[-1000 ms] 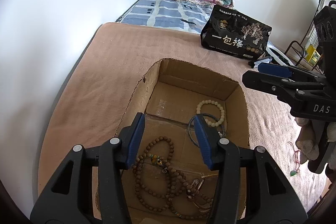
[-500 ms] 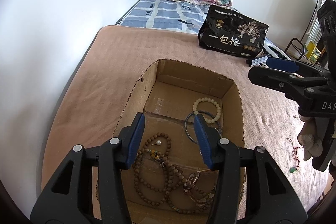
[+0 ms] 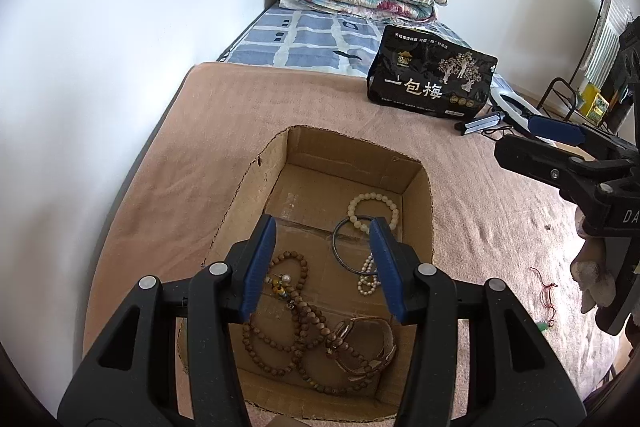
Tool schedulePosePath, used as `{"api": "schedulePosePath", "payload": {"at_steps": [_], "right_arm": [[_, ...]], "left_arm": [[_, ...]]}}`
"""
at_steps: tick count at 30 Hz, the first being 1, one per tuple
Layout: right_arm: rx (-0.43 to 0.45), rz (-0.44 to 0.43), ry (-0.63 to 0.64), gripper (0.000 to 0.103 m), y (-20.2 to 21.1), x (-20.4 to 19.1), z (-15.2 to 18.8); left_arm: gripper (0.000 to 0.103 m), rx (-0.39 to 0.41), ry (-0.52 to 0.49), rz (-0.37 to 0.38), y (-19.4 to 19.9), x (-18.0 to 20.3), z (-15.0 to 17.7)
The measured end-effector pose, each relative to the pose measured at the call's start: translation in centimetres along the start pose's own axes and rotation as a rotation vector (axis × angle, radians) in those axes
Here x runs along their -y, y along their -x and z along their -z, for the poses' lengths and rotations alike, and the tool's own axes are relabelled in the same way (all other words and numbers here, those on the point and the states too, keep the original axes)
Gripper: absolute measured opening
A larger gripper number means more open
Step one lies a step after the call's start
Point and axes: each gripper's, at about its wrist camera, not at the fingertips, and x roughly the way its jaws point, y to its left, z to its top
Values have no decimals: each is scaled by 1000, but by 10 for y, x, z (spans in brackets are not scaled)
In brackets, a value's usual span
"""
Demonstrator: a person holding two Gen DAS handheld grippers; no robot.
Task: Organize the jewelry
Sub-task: 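Move left tool to the green jade pendant while right tool approaches another white pearl bead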
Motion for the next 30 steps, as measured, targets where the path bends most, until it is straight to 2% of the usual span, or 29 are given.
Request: {"api": "schedulePosePath", "payload": {"at_steps": [12,21,26,30], "right_arm": [[33,57,-3,103,50,24,14],[40,121,-42,103,84,66,33],[31,144,-76,103,97,94,48],[25,171,-100,103,108,118,59]], "left_arm": [[50,-11,-74,38,20,48,3],[50,-39,-116,109,23,96,13],[50,-62,-120,175,20,122,24],[50,-80,-178,199,18,147,34]]}}
